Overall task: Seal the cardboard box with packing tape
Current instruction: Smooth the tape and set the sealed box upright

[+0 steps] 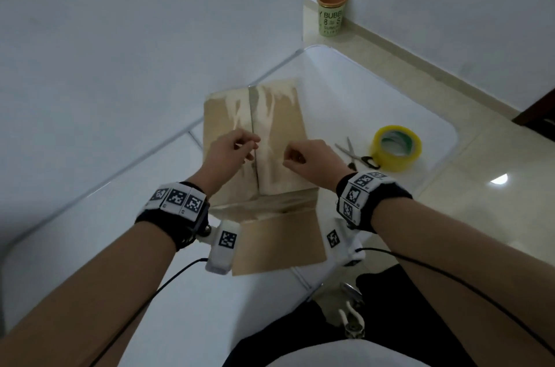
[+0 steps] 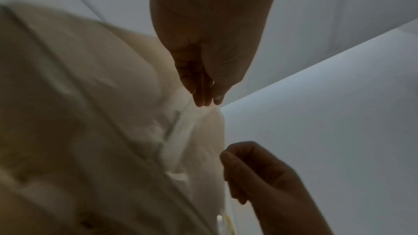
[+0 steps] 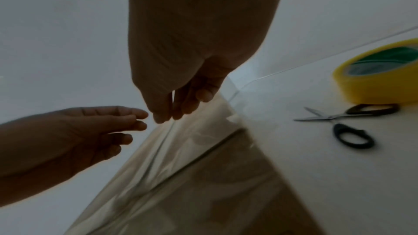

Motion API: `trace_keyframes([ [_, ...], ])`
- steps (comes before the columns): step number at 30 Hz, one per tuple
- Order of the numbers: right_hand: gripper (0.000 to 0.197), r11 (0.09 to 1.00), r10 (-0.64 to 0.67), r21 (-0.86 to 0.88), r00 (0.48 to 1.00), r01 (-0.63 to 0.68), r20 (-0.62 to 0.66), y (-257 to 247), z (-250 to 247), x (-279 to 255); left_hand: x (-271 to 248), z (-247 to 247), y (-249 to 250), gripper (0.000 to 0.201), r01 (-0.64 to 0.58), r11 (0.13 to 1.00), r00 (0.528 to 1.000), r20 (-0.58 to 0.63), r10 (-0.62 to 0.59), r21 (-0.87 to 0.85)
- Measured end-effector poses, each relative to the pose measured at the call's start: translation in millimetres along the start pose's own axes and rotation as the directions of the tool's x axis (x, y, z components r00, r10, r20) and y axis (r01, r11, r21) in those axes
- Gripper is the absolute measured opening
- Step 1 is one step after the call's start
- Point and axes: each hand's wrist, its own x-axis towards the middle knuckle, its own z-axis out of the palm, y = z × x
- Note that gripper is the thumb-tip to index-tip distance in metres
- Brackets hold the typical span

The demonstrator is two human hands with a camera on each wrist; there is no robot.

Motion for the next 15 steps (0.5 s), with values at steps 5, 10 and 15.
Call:
trace_keyframes([
  [5,0.009,0.983,-0.151,-0.058,0.951,0.172,0.268,-42.2,35.6,-4.7,-57.8,-18.5,-41.8,0.007,-0.059,0.988,0.994,-0.088,0.072,0.141],
  [10,0.013,0.987,-0.080,-0.106,0.947,0.118,0.310,-47.1,53.8,-6.1,-81.9,-16.5,-73.5,0.011,-0.229,0.900,0.973,0.084,0.213,0.371],
  [15,0.022,0.971,0.048,-0.237,0.956,0.023,0.288,-50.1,61.3,3.2,-74.9,-12.7,-72.6,0.018,-0.289,0.824,0.957,0.163,0.239,0.488],
])
